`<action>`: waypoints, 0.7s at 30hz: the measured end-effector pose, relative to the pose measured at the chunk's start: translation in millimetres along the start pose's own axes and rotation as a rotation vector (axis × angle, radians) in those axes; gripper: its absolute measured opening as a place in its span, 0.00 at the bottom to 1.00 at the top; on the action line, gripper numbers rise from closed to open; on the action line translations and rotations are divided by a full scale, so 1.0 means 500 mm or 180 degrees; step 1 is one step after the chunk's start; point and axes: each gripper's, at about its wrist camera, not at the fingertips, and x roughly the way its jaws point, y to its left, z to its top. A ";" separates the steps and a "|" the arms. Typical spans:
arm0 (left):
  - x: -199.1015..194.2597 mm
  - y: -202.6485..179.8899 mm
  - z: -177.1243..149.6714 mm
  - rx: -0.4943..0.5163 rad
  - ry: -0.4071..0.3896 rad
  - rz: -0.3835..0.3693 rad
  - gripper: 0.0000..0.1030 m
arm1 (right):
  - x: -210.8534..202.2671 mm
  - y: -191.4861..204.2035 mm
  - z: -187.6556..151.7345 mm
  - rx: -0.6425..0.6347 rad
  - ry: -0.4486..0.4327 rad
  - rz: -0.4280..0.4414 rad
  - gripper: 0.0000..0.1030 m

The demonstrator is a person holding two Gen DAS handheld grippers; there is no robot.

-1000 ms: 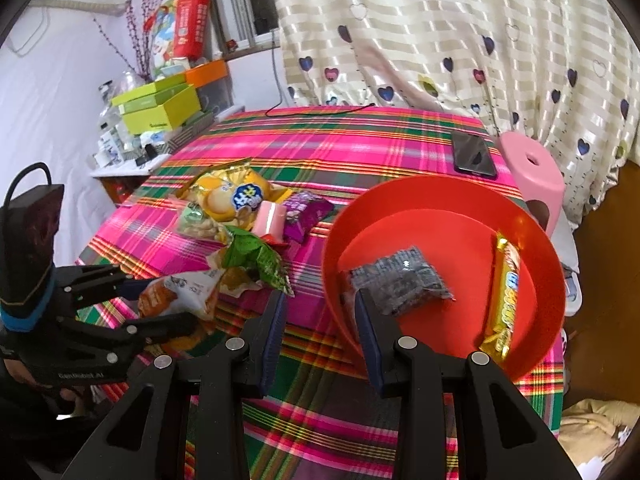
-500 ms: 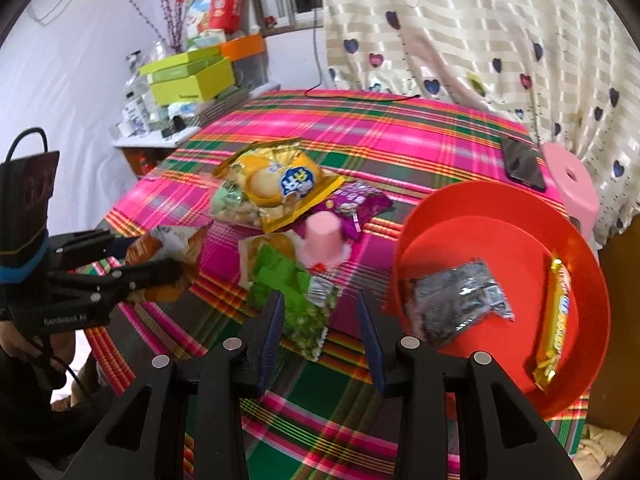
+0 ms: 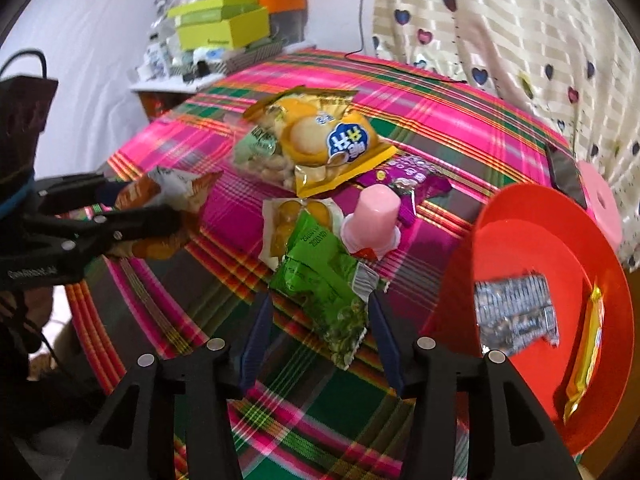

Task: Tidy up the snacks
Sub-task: 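Grasp the white-orange bag with the left gripper while the right gripper grasps the green pouch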

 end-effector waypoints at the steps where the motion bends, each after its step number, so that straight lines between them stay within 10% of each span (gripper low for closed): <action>1: 0.000 0.004 -0.001 -0.0012 0.0000 -0.0002 0.46 | 0.006 0.003 0.002 -0.0045 0.0019 -0.0022 0.47; 10: 0.005 0.023 -0.006 -0.0099 0.0013 -0.0019 0.46 | 0.055 0.019 0.016 -0.0417 0.0132 -0.0195 0.47; 21: 0.002 0.019 -0.005 -0.0128 -0.0017 -0.0052 0.46 | 0.021 0.003 0.017 -0.0210 -0.0086 -0.0201 0.23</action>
